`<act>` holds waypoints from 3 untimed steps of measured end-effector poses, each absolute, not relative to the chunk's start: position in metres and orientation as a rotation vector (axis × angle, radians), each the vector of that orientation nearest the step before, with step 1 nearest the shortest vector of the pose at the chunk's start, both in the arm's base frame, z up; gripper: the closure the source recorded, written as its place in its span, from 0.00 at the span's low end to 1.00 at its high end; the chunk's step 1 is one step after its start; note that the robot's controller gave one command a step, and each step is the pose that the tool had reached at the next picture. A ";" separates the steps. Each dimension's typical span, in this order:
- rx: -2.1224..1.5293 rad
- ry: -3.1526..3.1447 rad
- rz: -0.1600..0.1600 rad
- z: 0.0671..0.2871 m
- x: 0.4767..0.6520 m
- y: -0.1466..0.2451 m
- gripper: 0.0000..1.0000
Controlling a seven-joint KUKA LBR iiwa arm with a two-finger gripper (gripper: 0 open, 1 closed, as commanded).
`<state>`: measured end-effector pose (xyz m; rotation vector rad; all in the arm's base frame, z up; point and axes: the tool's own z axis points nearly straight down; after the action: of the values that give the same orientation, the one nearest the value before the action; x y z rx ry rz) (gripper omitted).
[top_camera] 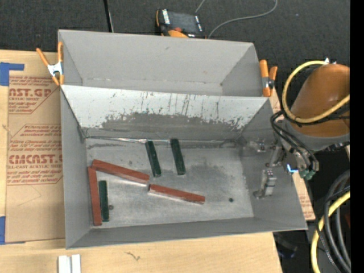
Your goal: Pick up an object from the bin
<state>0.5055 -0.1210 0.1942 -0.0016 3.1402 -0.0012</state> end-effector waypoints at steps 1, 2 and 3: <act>-0.116 3.140 0.007 0.169 0.521 -0.040 0.00; -0.142 3.145 0.006 0.066 0.497 0.014 0.00; 0.054 3.132 0.001 0.196 0.518 0.005 0.00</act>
Offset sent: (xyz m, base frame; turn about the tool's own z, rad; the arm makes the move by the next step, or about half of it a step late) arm 0.0148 0.0748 -0.0234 -0.0643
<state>0.5185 0.0047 0.1956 0.0538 3.1317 0.0014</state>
